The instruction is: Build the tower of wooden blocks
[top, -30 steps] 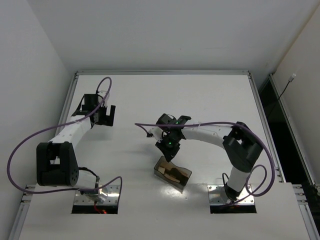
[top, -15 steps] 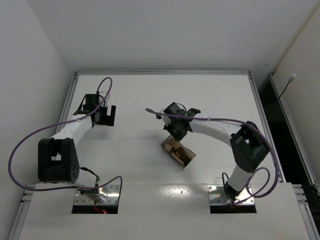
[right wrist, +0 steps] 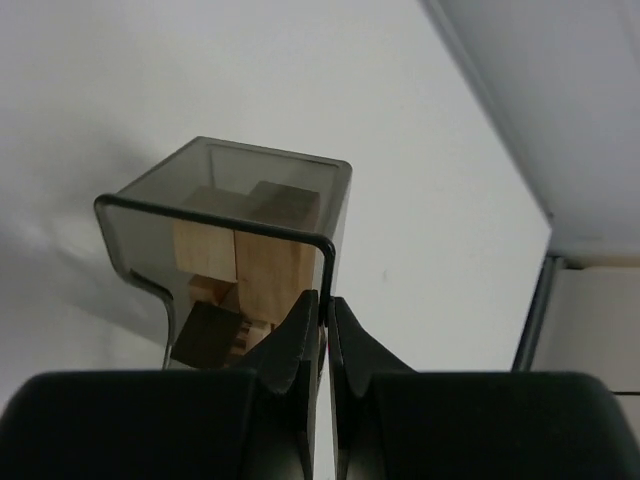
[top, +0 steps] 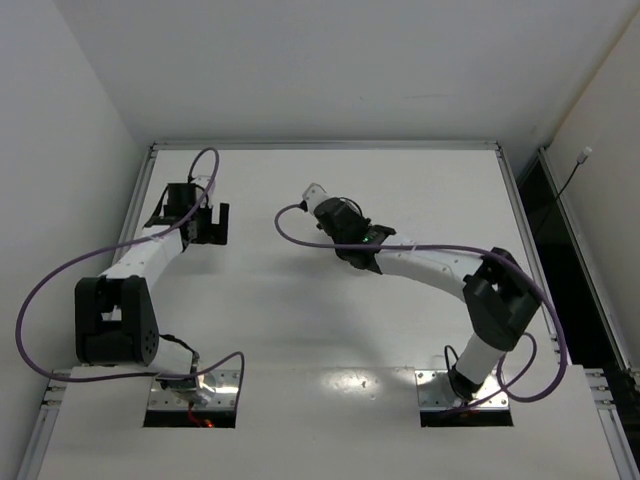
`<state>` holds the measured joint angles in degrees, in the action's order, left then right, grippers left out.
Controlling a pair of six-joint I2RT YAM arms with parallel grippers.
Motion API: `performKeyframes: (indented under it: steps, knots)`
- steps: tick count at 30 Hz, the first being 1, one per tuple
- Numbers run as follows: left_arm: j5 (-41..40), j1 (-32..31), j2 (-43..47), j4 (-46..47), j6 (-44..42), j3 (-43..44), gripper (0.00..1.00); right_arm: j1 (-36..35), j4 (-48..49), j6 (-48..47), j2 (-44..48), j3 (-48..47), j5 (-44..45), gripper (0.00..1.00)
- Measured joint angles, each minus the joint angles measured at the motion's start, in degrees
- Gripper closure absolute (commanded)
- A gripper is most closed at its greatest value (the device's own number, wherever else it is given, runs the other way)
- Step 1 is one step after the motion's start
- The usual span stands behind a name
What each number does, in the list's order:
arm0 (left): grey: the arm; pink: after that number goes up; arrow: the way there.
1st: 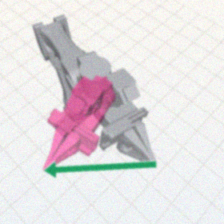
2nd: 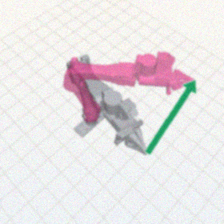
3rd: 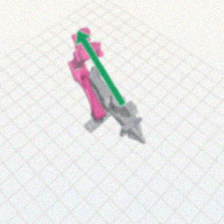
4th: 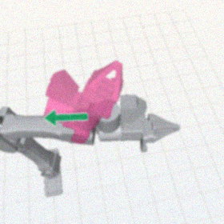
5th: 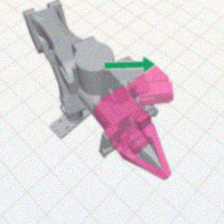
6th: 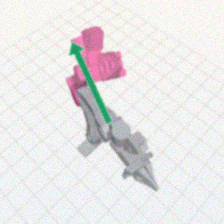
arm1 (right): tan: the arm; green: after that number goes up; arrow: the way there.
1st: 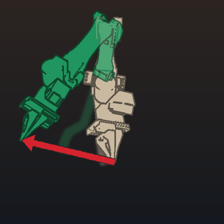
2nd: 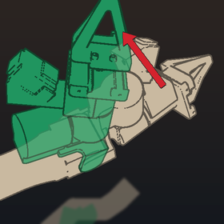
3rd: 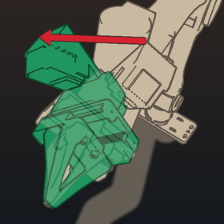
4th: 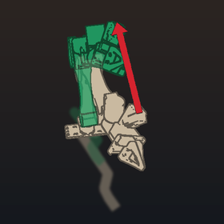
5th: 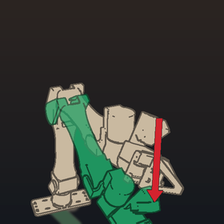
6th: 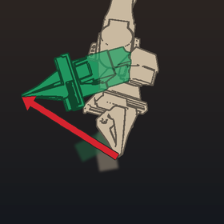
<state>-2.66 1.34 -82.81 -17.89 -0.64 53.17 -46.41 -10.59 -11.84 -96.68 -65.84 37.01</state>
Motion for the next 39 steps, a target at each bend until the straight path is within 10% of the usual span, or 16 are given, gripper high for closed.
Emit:
performKeyframes:
  steps: [20,30,39]
  knots:
    - [-1.7,9.7,-1.7,-0.7,4.0,3.3,0.01,-6.9,76.3,-57.4,-27.7,15.7,20.9,1.00]
    - [-1.2,10.1,-2.4,-0.9,4.2,3.4,0.01,-12.0,79.3,-56.2,-29.1,15.4,24.5,1.00]
    - [-1.2,10.2,-2.5,-0.9,4.2,3.4,0.01,-11.8,38.2,-24.5,-24.9,1.6,20.7,0.45]
